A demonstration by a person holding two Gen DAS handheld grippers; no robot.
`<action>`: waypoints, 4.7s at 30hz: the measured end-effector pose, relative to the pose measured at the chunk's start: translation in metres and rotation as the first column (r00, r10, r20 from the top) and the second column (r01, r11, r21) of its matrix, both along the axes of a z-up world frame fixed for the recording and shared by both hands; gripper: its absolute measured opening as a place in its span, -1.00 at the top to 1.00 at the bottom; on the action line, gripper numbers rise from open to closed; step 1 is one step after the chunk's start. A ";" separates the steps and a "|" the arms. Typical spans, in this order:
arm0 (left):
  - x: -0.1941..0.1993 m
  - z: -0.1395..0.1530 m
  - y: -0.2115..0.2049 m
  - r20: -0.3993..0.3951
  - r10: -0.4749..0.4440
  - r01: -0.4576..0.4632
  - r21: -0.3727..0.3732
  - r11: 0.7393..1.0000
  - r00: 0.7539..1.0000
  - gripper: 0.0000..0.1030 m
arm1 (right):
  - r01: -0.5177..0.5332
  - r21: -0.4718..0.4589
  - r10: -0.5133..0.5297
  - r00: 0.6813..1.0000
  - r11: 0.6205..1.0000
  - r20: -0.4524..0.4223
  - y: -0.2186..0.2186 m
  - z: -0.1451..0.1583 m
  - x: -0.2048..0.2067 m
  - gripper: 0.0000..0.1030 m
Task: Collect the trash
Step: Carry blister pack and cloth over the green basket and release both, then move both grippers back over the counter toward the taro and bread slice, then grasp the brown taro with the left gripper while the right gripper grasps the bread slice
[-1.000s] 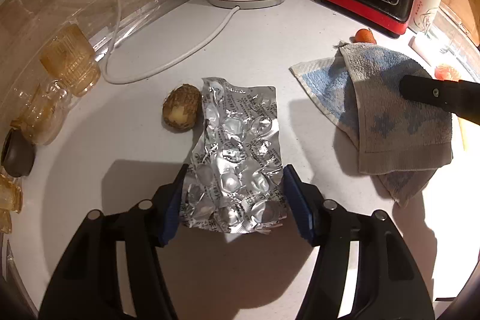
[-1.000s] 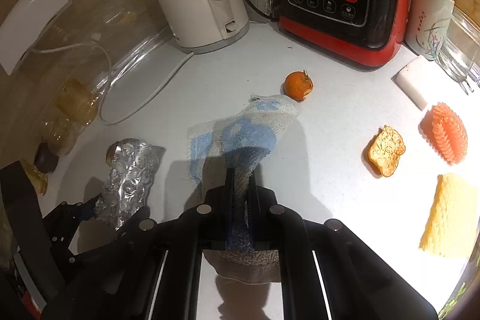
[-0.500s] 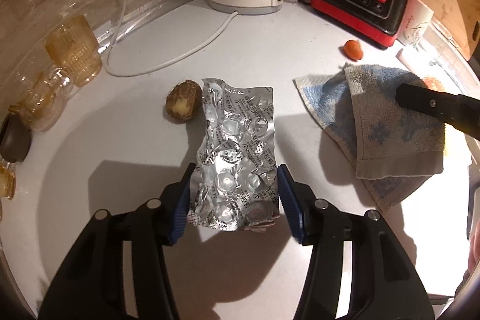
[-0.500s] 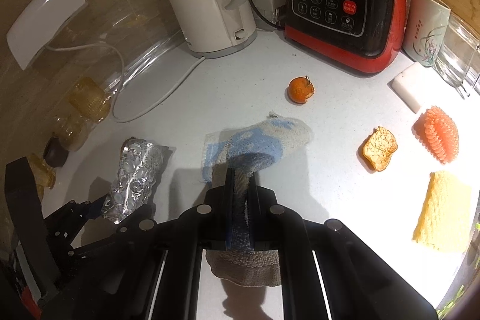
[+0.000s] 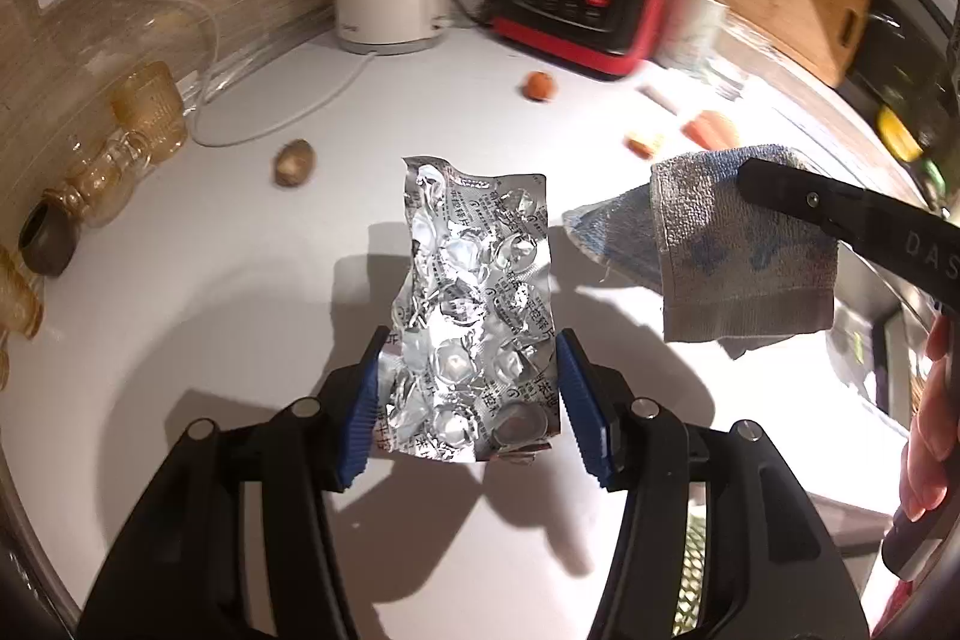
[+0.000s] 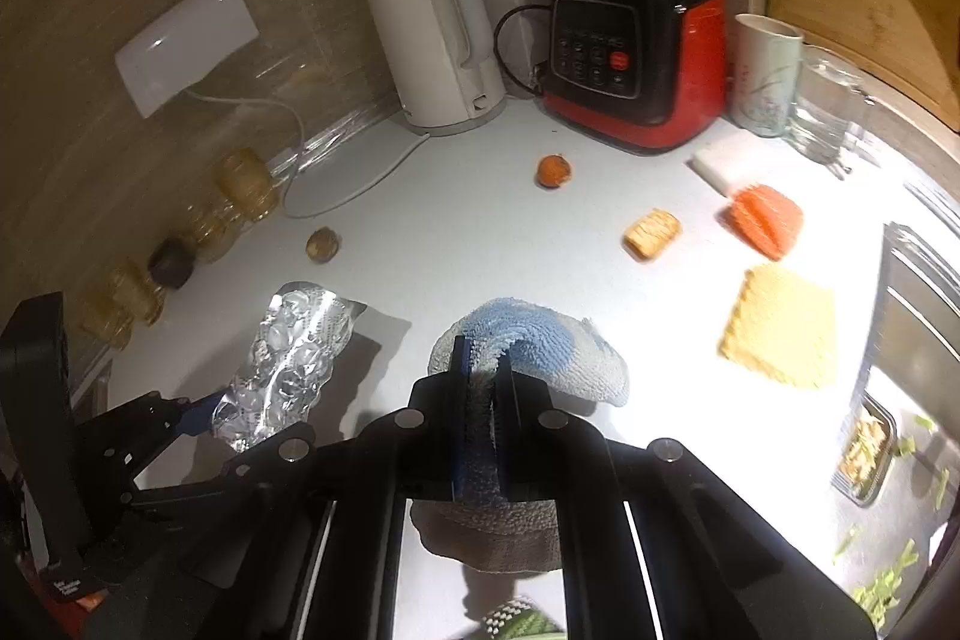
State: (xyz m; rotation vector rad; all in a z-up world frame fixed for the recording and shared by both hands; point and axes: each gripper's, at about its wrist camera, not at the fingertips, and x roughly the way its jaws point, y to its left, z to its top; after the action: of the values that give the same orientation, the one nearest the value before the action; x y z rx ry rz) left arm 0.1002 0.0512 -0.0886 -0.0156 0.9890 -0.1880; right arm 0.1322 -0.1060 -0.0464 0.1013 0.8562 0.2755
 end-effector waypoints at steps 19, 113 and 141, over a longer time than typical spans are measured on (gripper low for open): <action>-0.199 0.010 -0.104 -0.024 -0.116 0.116 -0.028 0.993 0.993 -0.05 | 0.024 -0.016 -0.025 0.998 1.000 -0.051 -0.101 -0.004 -0.247 0.85; 0.056 -0.005 0.051 0.047 0.221 -0.224 0.068 0.972 0.974 -0.85 | 0.164 -0.101 -0.166 0.986 0.981 -0.007 -0.046 -0.023 0.001 -0.95; 0.189 -0.084 0.086 -0.010 0.314 -0.312 0.085 0.946 0.949 -0.26 | 0.350 -0.203 -0.377 0.919 0.915 -0.113 -0.042 -0.115 0.197 -0.18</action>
State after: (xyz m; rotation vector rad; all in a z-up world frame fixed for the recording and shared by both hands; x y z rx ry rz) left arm 0.2890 0.1369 -0.1721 -0.0993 1.0028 0.1459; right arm 0.3292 -0.1484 -0.1617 0.1131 0.9894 -0.1635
